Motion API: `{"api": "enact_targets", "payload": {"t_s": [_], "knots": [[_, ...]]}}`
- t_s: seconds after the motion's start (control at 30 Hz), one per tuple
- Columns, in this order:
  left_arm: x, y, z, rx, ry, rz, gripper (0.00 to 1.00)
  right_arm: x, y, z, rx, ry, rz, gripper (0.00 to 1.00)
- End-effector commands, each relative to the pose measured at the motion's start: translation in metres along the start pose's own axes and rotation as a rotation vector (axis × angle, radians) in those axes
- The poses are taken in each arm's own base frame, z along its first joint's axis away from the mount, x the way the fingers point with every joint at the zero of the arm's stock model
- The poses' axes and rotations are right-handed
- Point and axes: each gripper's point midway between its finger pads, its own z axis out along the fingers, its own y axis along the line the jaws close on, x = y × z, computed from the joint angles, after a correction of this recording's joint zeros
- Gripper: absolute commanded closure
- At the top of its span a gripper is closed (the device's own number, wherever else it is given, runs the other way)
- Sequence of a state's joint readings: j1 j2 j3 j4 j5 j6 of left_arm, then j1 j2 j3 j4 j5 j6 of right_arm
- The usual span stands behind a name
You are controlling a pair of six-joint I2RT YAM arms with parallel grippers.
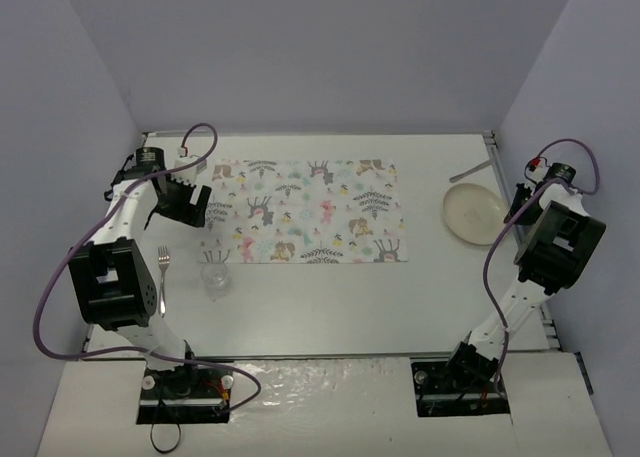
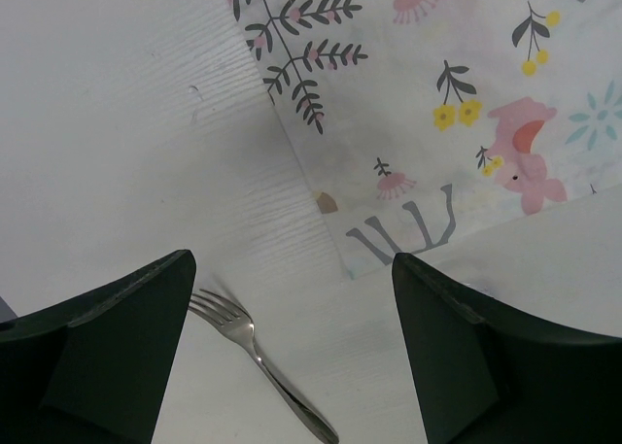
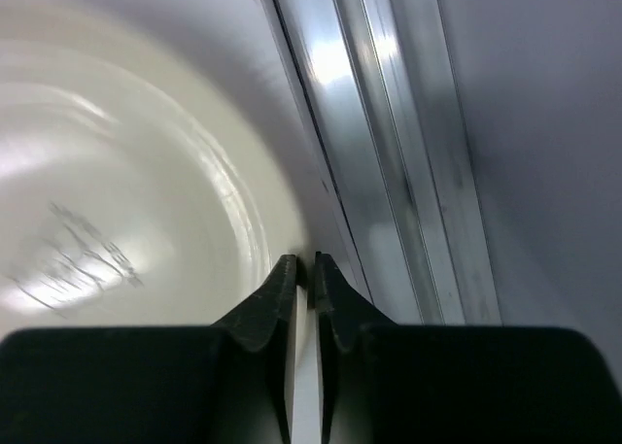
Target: Set the dinner table for one person
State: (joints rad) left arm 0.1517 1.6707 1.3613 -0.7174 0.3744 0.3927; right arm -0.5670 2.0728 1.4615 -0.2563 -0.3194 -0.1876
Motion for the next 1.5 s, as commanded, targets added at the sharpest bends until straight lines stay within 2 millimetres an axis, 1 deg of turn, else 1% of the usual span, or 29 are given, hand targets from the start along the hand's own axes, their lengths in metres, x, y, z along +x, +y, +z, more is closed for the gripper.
{"api": "enact_targets", "payload": {"t_s": [0.0, 0.03, 0.07, 0.17, 0.23, 0.3, 0.37, 0.4, 0.47, 0.53, 0.63, 0.67, 0.73, 0.8, 0.87, 0.9, 0.97, 1.03, 1.1, 1.3, 1.4, 1.47], "knots": [[-0.022, 0.003, -0.03, -0.042, -0.097, 0.036, 0.2, 0.039, 0.014, 0.017, -0.044, 0.128, -0.013, 1.0], [-0.021, 0.004, -0.03, -0.049, -0.097, 0.035, 0.2, 0.036, 0.015, 0.012, -0.044, 0.114, -0.023, 1.0], [-0.021, 0.006, -0.031, -0.059, -0.102, 0.031, 0.2, 0.032, 0.017, 0.003, -0.048, 0.093, -0.044, 1.0], [-0.023, 0.01, -0.036, -0.079, -0.131, 0.017, 0.2, 0.016, 0.03, -0.034, -0.061, 0.008, -0.094, 1.0], [-0.022, 0.01, -0.037, -0.079, -0.14, 0.004, 0.2, 0.004, 0.044, -0.059, -0.066, -0.05, -0.131, 1.0], [-0.023, 0.009, -0.038, -0.079, -0.15, -0.01, 0.2, -0.016, 0.072, -0.095, -0.071, -0.135, -0.214, 1.0], [-0.026, 0.01, -0.038, -0.081, -0.171, -0.028, 0.2, -0.039, 0.13, -0.134, -0.08, -0.235, -0.354, 1.0], [-0.028, 0.01, -0.038, -0.08, -0.178, -0.037, 0.2, -0.044, 0.158, -0.149, -0.096, -0.27, -0.407, 1.0], [-0.032, 0.01, -0.037, -0.071, -0.182, -0.051, 0.2, -0.043, 0.208, -0.16, -0.149, -0.279, -0.467, 1.0], [-0.033, 0.009, -0.037, -0.061, -0.182, -0.073, 0.21, -0.043, 0.257, -0.165, -0.21, -0.271, -0.53, 1.0], [-0.034, 0.007, -0.041, -0.062, -0.198, -0.08, 0.21, -0.047, 0.329, -0.18, -0.273, -0.306, -0.63, 1.0], [-0.034, 0.007, -0.042, -0.067, -0.204, -0.079, 0.21, -0.046, 0.34, -0.175, -0.27, -0.29, -0.658, 1.0], [-0.033, 0.008, -0.044, -0.077, -0.212, -0.076, 0.21, -0.044, 0.357, -0.164, -0.264, -0.254, -0.706, 1.0], [-0.03, 0.005, -0.044, -0.073, -0.204, -0.073, 0.21, -0.049, 0.374, -0.166, -0.331, -0.255, -0.714, 1.0], [-0.028, 0.005, -0.044, -0.075, -0.201, -0.075, 0.21, -0.044, 0.383, -0.151, -0.362, -0.207, -0.724, 1.0], [-0.027, 0.005, -0.045, -0.079, -0.201, -0.077, 0.21, -0.043, 0.392, -0.144, -0.394, -0.187, -0.731, 1.0], [-0.026, 0.004, -0.046, -0.079, -0.205, -0.078, 0.21, -0.04, 0.404, -0.135, -0.429, -0.166, -0.751, 1.0], [-0.024, 0.001, -0.046, -0.067, -0.204, -0.078, 0.21, -0.038, 0.413, -0.122, -0.441, -0.149, -0.762, 1.0], [-0.02, -0.001, -0.047, -0.07, -0.201, -0.075, 0.21, -0.032, 0.418, -0.105, -0.438, -0.117, -0.776, 1.0], [-0.014, -0.002, -0.045, -0.067, -0.187, -0.071, 0.21, -0.007, 0.454, -0.101, -0.505, -0.098, -0.87, 1.0], [-0.014, -0.003, -0.044, -0.064, -0.187, -0.073, 0.21, 0.007, 0.478, -0.107, -0.592, -0.089, -0.889, 1.0], [-0.013, -0.003, -0.043, -0.063, -0.185, -0.072, 0.21, 0.013, 0.49, -0.108, -0.626, -0.085, -0.904, 1.0]]}}
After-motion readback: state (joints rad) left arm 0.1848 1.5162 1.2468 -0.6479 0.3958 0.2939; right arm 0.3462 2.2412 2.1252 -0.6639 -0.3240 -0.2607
